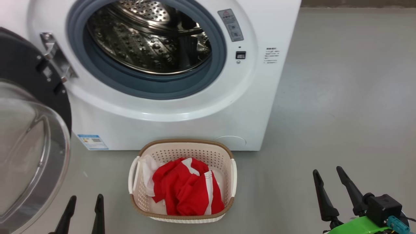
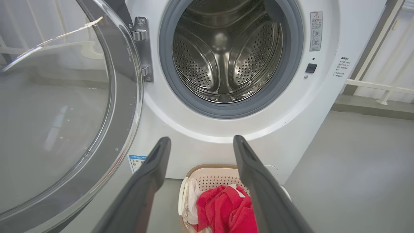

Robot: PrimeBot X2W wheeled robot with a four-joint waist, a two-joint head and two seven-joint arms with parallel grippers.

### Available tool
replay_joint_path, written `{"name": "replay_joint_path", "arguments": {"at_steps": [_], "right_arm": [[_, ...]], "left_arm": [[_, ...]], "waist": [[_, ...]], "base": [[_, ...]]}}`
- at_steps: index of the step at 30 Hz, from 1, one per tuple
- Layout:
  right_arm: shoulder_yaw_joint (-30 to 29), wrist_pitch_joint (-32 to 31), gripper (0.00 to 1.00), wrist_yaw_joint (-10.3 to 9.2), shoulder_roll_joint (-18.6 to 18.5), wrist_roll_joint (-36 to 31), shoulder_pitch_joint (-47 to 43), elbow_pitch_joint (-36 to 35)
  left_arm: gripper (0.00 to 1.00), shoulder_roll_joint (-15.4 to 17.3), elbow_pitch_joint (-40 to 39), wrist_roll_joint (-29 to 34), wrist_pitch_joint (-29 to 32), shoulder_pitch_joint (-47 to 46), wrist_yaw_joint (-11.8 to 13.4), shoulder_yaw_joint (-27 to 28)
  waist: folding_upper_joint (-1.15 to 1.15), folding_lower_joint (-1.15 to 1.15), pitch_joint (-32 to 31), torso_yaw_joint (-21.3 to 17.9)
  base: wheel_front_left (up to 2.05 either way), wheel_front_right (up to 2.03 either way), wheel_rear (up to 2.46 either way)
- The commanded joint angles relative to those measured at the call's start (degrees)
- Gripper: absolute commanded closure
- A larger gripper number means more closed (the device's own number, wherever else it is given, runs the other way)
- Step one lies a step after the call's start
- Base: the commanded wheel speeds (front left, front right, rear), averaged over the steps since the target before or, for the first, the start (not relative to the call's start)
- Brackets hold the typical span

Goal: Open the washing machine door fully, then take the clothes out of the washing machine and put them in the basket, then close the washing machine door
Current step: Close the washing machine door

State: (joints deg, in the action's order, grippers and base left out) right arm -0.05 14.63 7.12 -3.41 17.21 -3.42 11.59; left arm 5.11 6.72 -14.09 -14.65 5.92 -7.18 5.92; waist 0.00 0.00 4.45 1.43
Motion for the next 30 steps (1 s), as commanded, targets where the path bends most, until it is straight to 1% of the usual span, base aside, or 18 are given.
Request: {"name": "replay_joint_path", "arguments": {"at_steps": [1, 11, 22, 23, 30], "right_arm": [[1.7, 0.4, 0.00, 0.36, -0.9, -0.4, 1.1, -1.2], [4.4, 0.4, 0.00, 0.36, -2.0, -0.3, 1.1, 0.1], [6.5, 0.4, 0.00, 0.36, -2.9, -0.2, 1.9, 1.2], [6.5, 0.4, 0.00, 0.36, -2.9, -0.2, 1.9, 1.2], [8.5, 0.4, 0.00, 0.36, -3.3, 0.2, 2.8, 1.9]], "left_arm": [[0.00, 0.2, -0.8, 0.2, -0.3, -1.0, -0.3, 2.3], [0.00, -1.7, 2.6, 0.7, -0.3, -0.5, -0.3, 4.7], [0.00, -2.2, 3.5, -1.1, -0.3, -0.1, -0.3, 2.7], [0.00, -2.2, 3.5, -1.1, -0.3, -0.1, -0.3, 2.7], [0.00, -2.2, 3.9, -2.4, -0.3, -0.1, 0.2, 1.2]], "waist": [[0.00, 0.00, -0.3, 2.0], [0.00, 0.00, -1.1, 10.5], [0.00, 0.00, -1.8, 21.1], [0.00, 0.00, -1.8, 21.1], [0.00, 0.00, -2.1, 26.7]], "base": [[0.00, 0.00, 0.00], [0.00, 0.00, 0.00], [0.00, 0.00, 0.00], [0.00, 0.00, 0.00], [0.00, 0.00, 0.00]]}}
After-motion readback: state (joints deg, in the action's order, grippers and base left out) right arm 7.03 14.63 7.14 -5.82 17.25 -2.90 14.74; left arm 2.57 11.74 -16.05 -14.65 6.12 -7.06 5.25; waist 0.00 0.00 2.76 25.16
